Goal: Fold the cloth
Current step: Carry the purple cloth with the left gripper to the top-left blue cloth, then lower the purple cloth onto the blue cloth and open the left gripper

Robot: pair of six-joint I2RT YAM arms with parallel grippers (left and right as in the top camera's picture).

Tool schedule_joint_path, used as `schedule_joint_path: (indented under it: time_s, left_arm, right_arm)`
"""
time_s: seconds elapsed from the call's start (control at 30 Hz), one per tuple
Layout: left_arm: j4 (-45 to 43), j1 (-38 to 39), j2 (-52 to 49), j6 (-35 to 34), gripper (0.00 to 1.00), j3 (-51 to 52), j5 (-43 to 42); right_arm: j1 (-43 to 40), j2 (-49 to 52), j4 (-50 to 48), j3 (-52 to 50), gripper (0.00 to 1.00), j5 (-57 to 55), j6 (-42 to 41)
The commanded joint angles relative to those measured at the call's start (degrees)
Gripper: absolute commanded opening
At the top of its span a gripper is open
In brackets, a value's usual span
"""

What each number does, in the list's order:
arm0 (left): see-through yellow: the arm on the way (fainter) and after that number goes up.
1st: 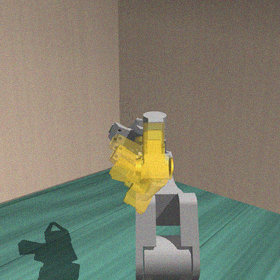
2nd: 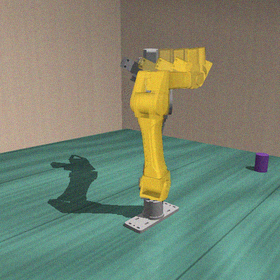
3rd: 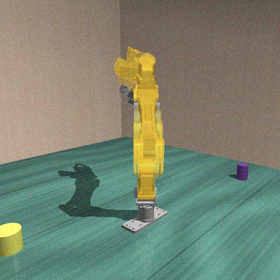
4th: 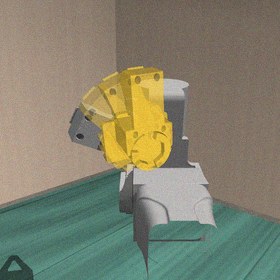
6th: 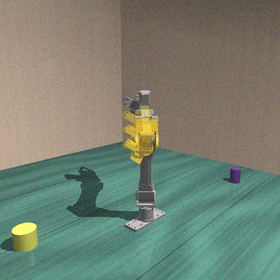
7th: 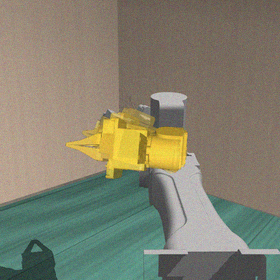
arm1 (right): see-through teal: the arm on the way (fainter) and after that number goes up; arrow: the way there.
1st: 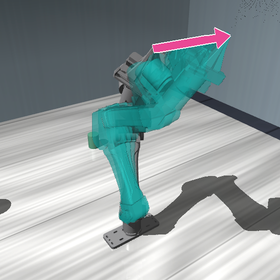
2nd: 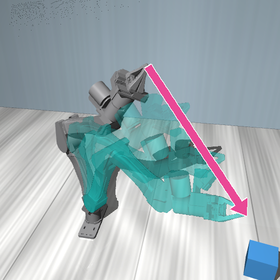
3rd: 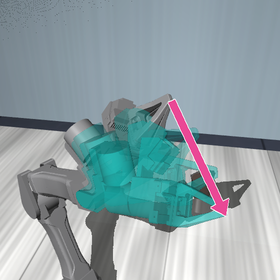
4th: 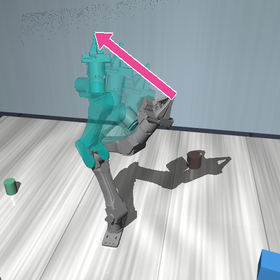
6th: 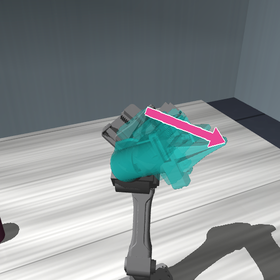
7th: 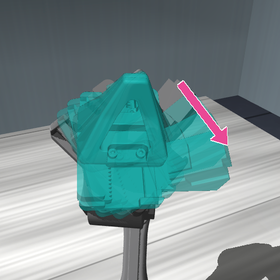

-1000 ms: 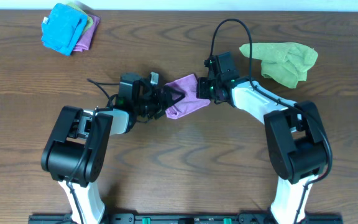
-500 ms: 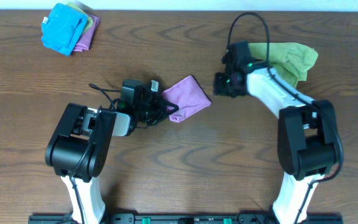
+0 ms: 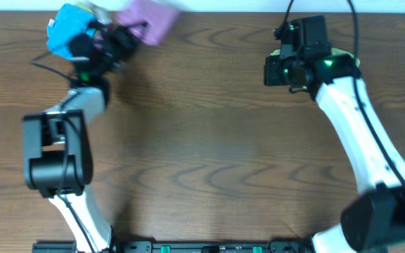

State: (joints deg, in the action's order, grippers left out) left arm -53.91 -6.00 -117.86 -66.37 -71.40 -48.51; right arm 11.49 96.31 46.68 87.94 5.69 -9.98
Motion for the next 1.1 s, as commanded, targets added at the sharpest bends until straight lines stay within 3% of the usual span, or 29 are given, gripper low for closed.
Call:
schedule_joint_path:
  time_s: [0.0,0.13,0.37,0.8,1.07]
  left_arm:
    - [-0.2,-4.4,0.3,-2.6,0.06,-5.4,-1.9]
    - [4.3,-10.0,0.3,-1.2,0.06,-7.8,0.7]
    - [15.0,-15.4,0.3,14.8,0.06,-8.0,1.4]
    - [16.2,-15.3,-1.3,38.6,0.06,-8.6,23.7]
    - [15.3,-15.3,-10.4,36.2,0.06,-15.3,18.4]
  right_arm:
    - [-0.2,-3.7,1.9,1.0,0.01,-2.9,1.9]
    - [-0.2,-6.7,4.5,1.0,0.01,-3.1,1.9]
    - [-0.2,-8.5,7.5,1.0,0.01,-3.1,1.8]
    - [2.3,-8.5,10.0,1.0,0.01,-3.1,-0.7]
    - [2.8,-8.5,10.7,1.0,0.02,-3.1,-2.9]
